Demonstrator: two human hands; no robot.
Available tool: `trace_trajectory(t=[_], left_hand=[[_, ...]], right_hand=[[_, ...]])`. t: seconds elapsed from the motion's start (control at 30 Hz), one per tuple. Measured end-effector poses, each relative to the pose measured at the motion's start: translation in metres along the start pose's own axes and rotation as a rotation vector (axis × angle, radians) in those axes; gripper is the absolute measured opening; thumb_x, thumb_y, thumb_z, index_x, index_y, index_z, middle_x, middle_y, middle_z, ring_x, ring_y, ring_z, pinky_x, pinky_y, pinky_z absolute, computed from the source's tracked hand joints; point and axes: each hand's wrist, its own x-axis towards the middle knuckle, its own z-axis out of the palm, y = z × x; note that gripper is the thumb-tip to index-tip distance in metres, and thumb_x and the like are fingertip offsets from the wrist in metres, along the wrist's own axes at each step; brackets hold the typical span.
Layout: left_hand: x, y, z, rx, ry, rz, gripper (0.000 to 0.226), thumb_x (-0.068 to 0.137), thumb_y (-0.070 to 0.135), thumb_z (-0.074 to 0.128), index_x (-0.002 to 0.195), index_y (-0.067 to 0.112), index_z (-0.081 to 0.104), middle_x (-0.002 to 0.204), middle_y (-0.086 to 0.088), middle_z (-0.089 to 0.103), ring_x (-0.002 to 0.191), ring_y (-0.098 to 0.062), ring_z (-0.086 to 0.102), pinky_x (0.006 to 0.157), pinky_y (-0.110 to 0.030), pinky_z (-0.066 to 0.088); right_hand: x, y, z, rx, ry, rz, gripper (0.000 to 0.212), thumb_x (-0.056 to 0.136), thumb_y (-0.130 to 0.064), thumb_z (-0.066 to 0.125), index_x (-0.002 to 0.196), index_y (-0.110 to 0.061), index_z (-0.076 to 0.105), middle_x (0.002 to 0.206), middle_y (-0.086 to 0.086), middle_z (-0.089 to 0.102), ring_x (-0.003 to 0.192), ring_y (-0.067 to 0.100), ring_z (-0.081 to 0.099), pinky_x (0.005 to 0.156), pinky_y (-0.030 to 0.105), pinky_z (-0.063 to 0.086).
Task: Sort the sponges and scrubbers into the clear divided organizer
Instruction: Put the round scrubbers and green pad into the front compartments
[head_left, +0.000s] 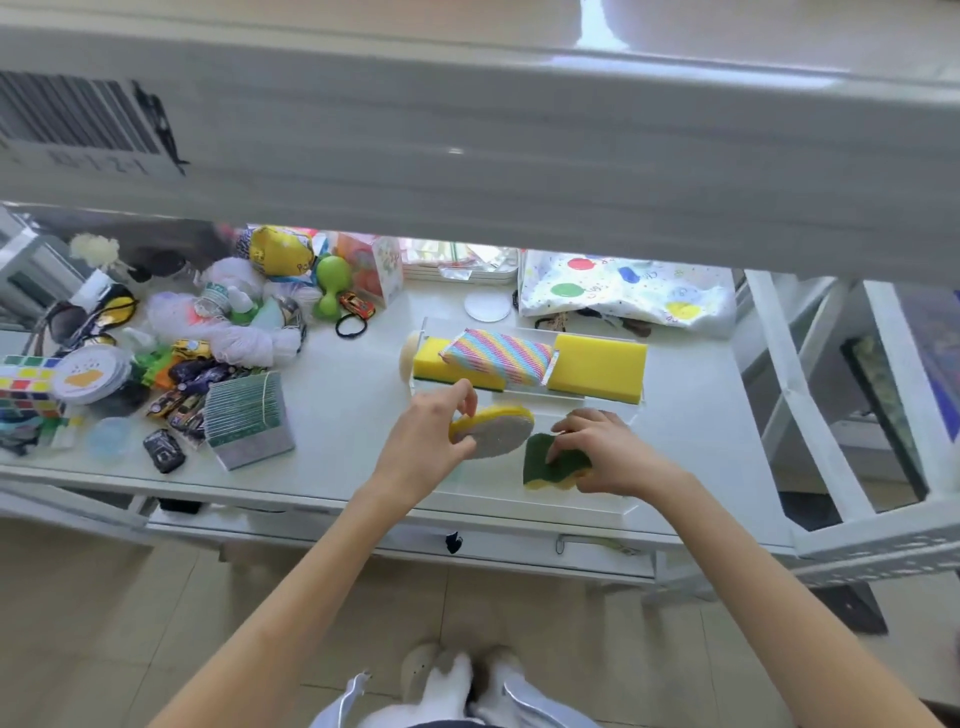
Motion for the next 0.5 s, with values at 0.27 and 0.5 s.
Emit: trace_trajectory(t=[0.27, 0.5], left_hand=[[-0.002, 0.009, 0.022, -0.035, -0.028, -0.167, 0.029, 0.079, 0.025, 0.07, 0.084, 0.015, 0.042, 0.085, -0.008, 0.057, 0.075, -0.017, 0.051, 0.05, -0.013, 0.033], [0.012, 0.026, 0.038, -0.009, -0.014, -0.22, 0.03, 0.083, 0.026, 0.068, 0.097, 0.013, 0.046, 0.089, -0.007, 0.058, 0.089, -0.024, 0.062, 0.073, -0.032, 0.052]], right_hand=[[-0.024, 0.01, -0.001, 0.031, 0.084, 0.026, 0.035, 0.083, -0.024, 0.065, 0.118, -0.025, 0.058, 0.138, 0.001, 0.044, 0.133, 0.022, 0.031, 0.113, 0.038, 0.031], [-0.015, 0.003, -0.001, 0.029, 0.097, 0.025, 0.033, 0.085, -0.018, 0.062, 0.117, -0.021, 0.058, 0.132, 0.003, 0.047, 0.129, 0.024, 0.031, 0.108, 0.04, 0.038]])
